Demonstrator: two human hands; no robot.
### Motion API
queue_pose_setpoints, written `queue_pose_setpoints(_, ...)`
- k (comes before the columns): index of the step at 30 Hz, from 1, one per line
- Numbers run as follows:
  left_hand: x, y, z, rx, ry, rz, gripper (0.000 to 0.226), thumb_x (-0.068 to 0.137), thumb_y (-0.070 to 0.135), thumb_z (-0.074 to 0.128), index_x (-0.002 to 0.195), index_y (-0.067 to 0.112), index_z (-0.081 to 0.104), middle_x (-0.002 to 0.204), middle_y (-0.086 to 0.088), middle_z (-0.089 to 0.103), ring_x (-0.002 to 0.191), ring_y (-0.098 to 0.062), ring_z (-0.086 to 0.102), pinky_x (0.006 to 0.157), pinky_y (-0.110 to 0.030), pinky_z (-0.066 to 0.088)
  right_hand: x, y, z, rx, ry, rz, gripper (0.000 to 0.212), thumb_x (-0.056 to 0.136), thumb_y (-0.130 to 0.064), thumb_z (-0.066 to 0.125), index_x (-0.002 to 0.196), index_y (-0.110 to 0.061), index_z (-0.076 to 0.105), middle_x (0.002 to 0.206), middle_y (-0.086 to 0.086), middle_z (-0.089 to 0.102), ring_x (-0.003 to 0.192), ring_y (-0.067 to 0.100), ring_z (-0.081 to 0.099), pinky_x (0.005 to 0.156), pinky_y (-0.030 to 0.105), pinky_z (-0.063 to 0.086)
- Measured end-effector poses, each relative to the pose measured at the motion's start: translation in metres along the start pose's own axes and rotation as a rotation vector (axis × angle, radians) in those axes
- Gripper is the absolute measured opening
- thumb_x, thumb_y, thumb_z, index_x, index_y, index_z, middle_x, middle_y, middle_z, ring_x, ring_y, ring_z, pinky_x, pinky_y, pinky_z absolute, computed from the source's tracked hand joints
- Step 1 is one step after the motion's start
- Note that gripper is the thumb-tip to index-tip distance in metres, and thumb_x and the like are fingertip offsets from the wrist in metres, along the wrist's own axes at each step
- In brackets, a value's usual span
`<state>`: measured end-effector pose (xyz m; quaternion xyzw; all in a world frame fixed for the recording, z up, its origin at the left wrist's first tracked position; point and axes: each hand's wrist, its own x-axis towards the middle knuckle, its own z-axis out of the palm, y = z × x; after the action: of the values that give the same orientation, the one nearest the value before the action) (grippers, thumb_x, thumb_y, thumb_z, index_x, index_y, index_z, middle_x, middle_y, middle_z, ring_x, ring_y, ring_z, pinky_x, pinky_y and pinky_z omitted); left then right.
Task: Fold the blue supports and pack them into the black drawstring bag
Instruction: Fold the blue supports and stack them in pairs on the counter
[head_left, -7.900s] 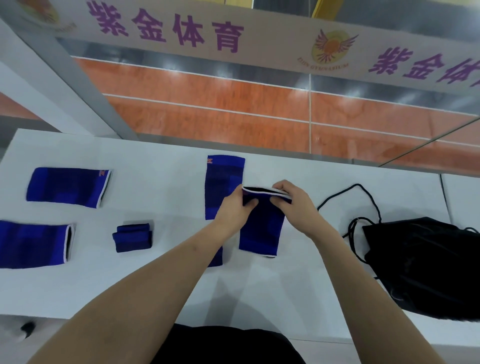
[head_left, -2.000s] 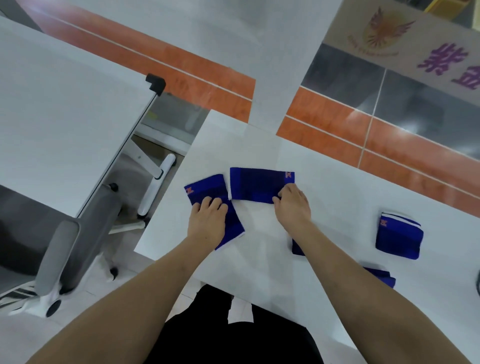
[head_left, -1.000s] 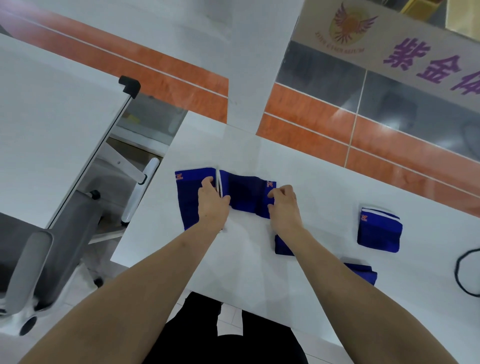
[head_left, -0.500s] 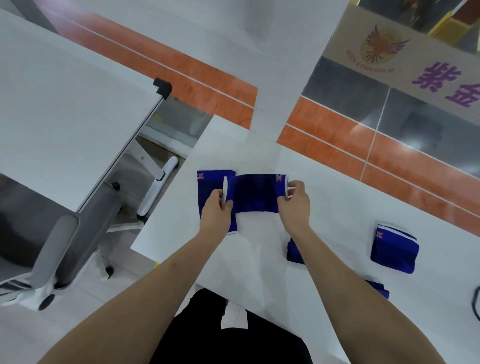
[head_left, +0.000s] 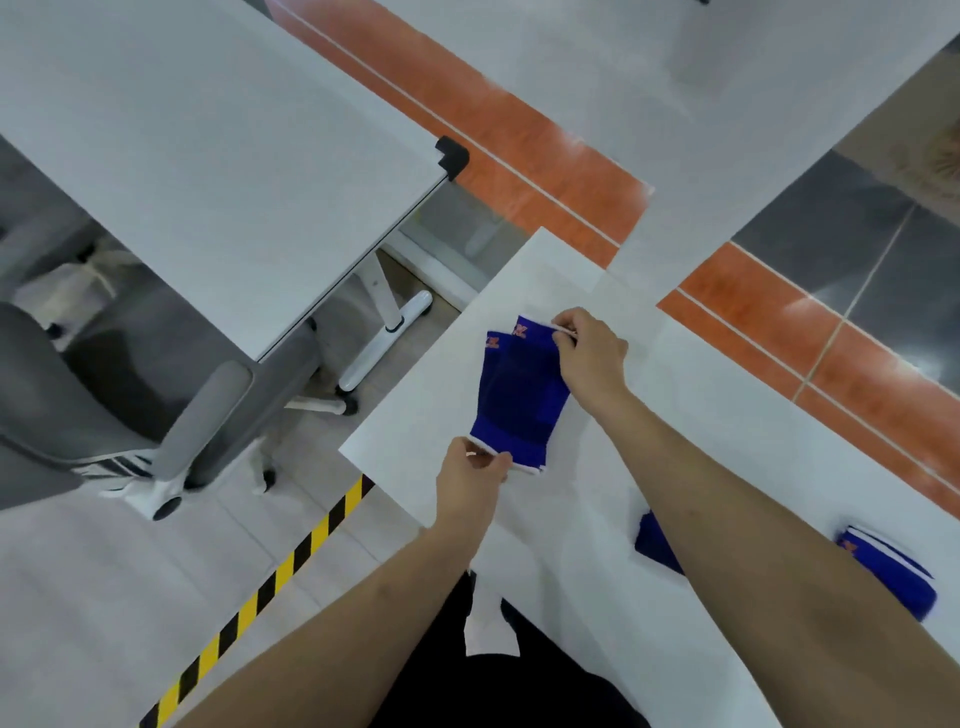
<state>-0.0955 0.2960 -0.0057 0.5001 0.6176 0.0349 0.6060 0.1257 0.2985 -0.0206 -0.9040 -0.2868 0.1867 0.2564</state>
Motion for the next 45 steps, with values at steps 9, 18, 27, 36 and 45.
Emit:
queue_pose_setpoints(9,0.000,-0.019,0.013,0.094,0.043,-0.056,0.018,0.098,0.034,0.058,0.096,0.017,0.064,0.090,0.002,0.070,0.079,-0.011,0.064,0.059,-0.020,0.040,0.016,-0.007,0.033,-0.082,-0.095,-0.108,0.017,0.105,-0.019,0.049,0.104,-0.030,0.062,0.106,-0.011,0.069,0.101,0.014,0.059,0.090,0.037,0.036)
queue_pose_setpoints(18,0.009,-0.029,0.012,0.251,0.058,-0.083,0.020,0.098,0.029,0.051,0.098,0.016,0.066,0.090,0.002,0.071,0.076,-0.013,0.062,0.055,-0.022,0.040,0.026,0.008,0.044,-0.176,-0.200,-0.131,0.032,0.101,-0.029,0.061,0.133,-0.025,0.063,0.140,-0.001,0.056,0.128,0.022,0.048,0.104,0.041,0.046)
queue_pose_setpoints(27,0.010,-0.021,0.006,0.188,0.117,-0.085,0.023,0.099,0.027,0.058,0.114,0.021,0.041,0.103,0.005,0.058,0.085,-0.009,0.057,0.066,-0.023,0.047,0.012,0.020,0.033,-0.294,-0.244,-0.106,0.054,0.102,-0.040,0.058,0.150,-0.017,0.048,0.141,0.005,0.045,0.130,0.026,0.041,0.108,0.040,0.045)
queue_pose_setpoints(36,0.021,-0.021,0.000,0.291,0.074,-0.033,0.014,0.100,0.023,0.053,0.114,0.021,0.052,0.104,0.004,0.062,0.086,-0.013,0.058,0.070,-0.025,0.045,0.002,0.018,0.022,-0.276,-0.227,-0.025,0.037,0.097,-0.038,0.067,0.126,-0.020,0.053,0.126,0.004,0.059,0.120,0.025,0.048,0.093,0.038,0.046)
queue_pose_setpoints(45,0.038,0.000,-0.012,0.501,0.046,0.094,0.030,0.095,0.023,0.059,0.124,0.020,0.059,0.123,-0.004,0.055,0.108,-0.024,0.058,0.087,-0.039,0.055,-0.034,0.020,-0.016,0.185,-0.258,0.093,0.023,0.104,-0.020,0.057,0.127,-0.018,0.057,0.125,0.000,0.060,0.109,0.017,0.059,0.079,0.023,0.045)
